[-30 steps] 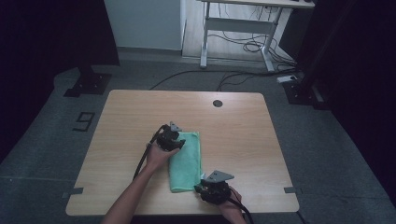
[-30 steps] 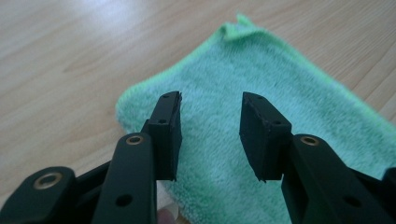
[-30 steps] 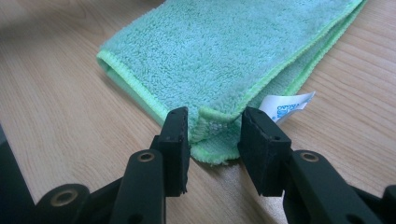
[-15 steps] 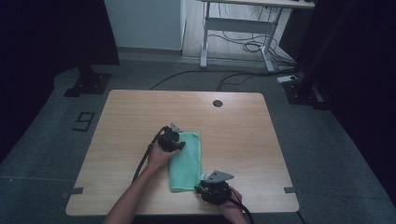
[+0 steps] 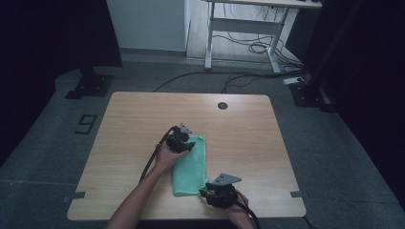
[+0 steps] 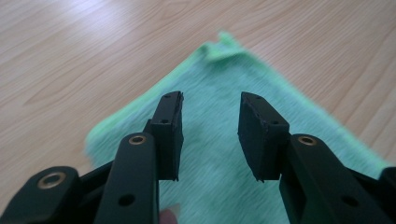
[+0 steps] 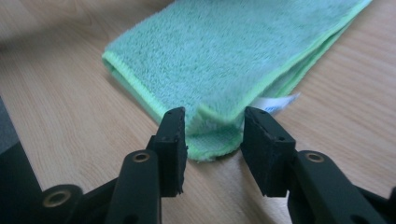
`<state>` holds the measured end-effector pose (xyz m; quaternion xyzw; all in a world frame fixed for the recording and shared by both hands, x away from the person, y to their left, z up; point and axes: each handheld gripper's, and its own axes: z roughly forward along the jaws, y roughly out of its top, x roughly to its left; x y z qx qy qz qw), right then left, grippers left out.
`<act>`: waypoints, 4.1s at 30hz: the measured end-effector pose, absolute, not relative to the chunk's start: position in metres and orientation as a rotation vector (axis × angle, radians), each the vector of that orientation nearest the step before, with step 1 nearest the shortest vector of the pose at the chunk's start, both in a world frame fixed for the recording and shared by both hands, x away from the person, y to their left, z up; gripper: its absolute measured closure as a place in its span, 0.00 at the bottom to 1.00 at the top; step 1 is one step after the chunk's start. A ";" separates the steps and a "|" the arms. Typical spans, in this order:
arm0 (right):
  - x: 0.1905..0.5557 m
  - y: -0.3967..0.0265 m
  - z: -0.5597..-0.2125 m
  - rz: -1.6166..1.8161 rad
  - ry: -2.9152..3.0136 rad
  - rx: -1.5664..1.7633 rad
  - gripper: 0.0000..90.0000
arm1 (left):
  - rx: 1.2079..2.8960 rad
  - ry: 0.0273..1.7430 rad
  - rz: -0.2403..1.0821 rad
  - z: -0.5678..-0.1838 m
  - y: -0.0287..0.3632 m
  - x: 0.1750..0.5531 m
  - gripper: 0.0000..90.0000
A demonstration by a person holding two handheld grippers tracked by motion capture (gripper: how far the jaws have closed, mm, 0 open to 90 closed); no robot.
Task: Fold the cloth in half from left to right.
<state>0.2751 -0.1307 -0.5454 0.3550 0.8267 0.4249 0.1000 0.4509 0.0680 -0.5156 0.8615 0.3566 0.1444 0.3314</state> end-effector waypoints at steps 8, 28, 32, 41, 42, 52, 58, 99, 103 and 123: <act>0.275 -0.138 -0.537 1.271 2.387 1.074 0.62 | 2.248 0.926 0.325 -0.527 0.043 0.466 0.68; 0.283 -0.144 -0.532 1.306 2.373 1.089 0.69 | 2.243 0.915 0.312 -0.526 0.029 0.477 0.64; 0.289 -0.138 -0.526 1.339 2.374 1.062 0.73 | 2.236 0.896 0.331 -0.515 0.036 0.470 0.64; 0.297 -0.114 -0.537 1.284 2.445 1.026 0.83 | 2.281 0.934 0.296 -0.531 0.033 0.473 0.64; 0.296 -0.114 -0.538 1.270 2.451 1.025 0.84 | 2.280 0.936 0.291 -0.533 0.032 0.474 0.65; 0.276 -0.126 -0.550 1.233 2.470 1.002 0.91 | 2.283 0.946 0.312 -0.534 0.028 0.473 0.66; 0.272 -0.127 -0.549 1.234 2.476 0.985 0.87 | 2.289 0.935 0.317 -0.533 0.029 0.473 0.64; 0.326 -0.101 -0.532 1.280 2.435 0.963 0.68 | 2.244 1.044 0.325 -0.533 0.119 0.475 0.67; 0.346 -0.087 -0.528 1.266 2.438 0.934 0.68 | 2.239 1.046 0.317 -0.534 0.120 0.475 0.67; 0.405 -0.035 -0.537 1.242 2.469 0.968 0.68 | 2.213 1.085 0.330 -0.535 0.119 0.473 0.68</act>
